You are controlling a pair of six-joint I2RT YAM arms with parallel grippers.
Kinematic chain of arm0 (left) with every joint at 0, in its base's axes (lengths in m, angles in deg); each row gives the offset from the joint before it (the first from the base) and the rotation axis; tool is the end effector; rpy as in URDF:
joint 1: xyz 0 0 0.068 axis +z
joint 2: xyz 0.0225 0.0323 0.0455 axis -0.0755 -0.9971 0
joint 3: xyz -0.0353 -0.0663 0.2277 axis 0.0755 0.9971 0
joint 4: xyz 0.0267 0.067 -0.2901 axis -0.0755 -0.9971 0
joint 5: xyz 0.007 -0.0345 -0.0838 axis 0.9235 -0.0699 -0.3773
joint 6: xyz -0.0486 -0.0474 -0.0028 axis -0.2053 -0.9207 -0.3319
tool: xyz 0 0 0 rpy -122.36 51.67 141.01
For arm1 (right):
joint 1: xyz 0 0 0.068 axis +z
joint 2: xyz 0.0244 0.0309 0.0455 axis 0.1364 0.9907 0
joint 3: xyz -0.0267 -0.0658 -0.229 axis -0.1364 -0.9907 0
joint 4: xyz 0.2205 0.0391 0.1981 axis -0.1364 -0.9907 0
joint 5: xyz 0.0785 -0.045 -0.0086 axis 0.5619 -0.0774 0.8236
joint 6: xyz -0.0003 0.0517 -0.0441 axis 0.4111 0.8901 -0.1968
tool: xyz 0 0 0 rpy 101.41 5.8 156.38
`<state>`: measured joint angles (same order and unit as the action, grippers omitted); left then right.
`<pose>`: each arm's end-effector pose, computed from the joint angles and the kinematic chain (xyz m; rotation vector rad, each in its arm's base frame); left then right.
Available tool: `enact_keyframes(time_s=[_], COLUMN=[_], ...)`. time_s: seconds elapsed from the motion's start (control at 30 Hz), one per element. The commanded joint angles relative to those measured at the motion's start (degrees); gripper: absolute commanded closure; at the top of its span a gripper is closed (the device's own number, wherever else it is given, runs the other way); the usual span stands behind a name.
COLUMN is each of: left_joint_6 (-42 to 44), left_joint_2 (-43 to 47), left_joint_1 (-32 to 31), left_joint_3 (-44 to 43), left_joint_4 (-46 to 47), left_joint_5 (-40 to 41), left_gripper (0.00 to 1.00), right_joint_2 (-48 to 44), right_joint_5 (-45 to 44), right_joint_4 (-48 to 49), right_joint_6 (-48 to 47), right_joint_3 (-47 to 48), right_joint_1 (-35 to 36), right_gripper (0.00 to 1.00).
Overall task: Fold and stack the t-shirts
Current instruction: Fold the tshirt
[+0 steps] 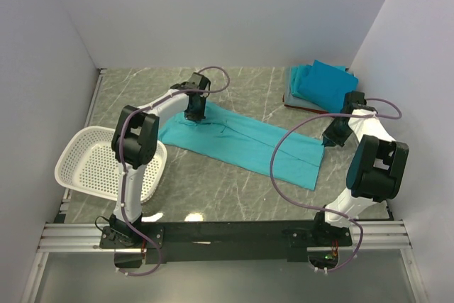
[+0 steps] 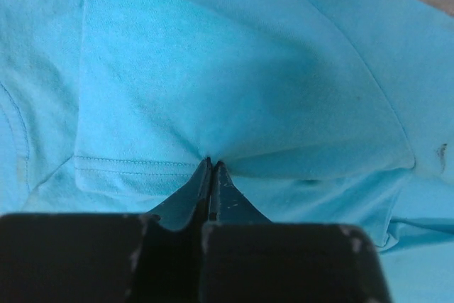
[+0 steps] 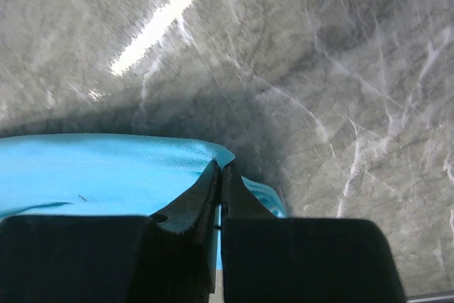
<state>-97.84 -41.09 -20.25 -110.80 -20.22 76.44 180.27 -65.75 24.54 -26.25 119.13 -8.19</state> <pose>0.4442 -0.1954 0.1108 0.1101 2.6484 -0.0731 0.3436 -0.0948 0.1299 0.9713 2.6433 0.1331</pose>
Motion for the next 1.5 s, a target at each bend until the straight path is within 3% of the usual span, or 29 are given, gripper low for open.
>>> enact_keyframes(time_s=[0.0,0.27,0.53,0.73,0.77,0.97,1.13,1.3,1.47], left_joint_6=[1.47,3.32,4.73,4.82,4.47,-0.54,-1.69,-3.09,-7.21], left_joint_2=[1.29,-0.46,-5.55,-10.74,-10.92,-7.95,1.46,3.66,8.93], left_joint_1=[-0.21,0.58,5.23,8.23,8.40,8.49,5.16,1.73,1.02], left_joint_3=[-3.26,-13.01,-21.80,-30.51,-30.60,-25.95,-14.53,-11.18,-3.55], left_joint_4=[-1.99,-13.85,-16.94,-14.83,-14.22,-8.60,-2.09,-8.23,-4.82], left_joint_5=[0.47,-4.89,-8.06,-12.71,-12.89,-11.31,-12.97,-9.82,-8.32], left_gripper=[1.00,1.00,0.98,0.77,0.67,0.53,0.52,0.51,0.51], right_joint_2=[-3.22,-3.49,-3.49,-3.05,-2.96,-3.05,-2.96,-3.13,-3.22], right_joint_5=[-0.78,-1.31,-1.66,-1.57,-1.57,-1.66,-1.75,-1.66,-1.83], right_joint_4=[0.52,0.34,-0.01,-0.27,-0.36,-0.53,-0.45,-0.54,-0.45], right_joint_6=[-0.63,-0.71,-0.89,-0.98,-0.89,-0.80,-0.89,-0.80,-0.98], right_joint_3=[-0.79,-0.97,-0.79,-0.09,-0.09,-0.17,-0.35,-0.53,-0.96], right_joint_1=[-0.58,-0.67,-0.67,-0.67,-0.67,-0.67,-0.67,-0.67,-0.67], right_gripper=[1.00,1.00,1.00,1.00,1.00,1.00,1.00,1.00,1.00])
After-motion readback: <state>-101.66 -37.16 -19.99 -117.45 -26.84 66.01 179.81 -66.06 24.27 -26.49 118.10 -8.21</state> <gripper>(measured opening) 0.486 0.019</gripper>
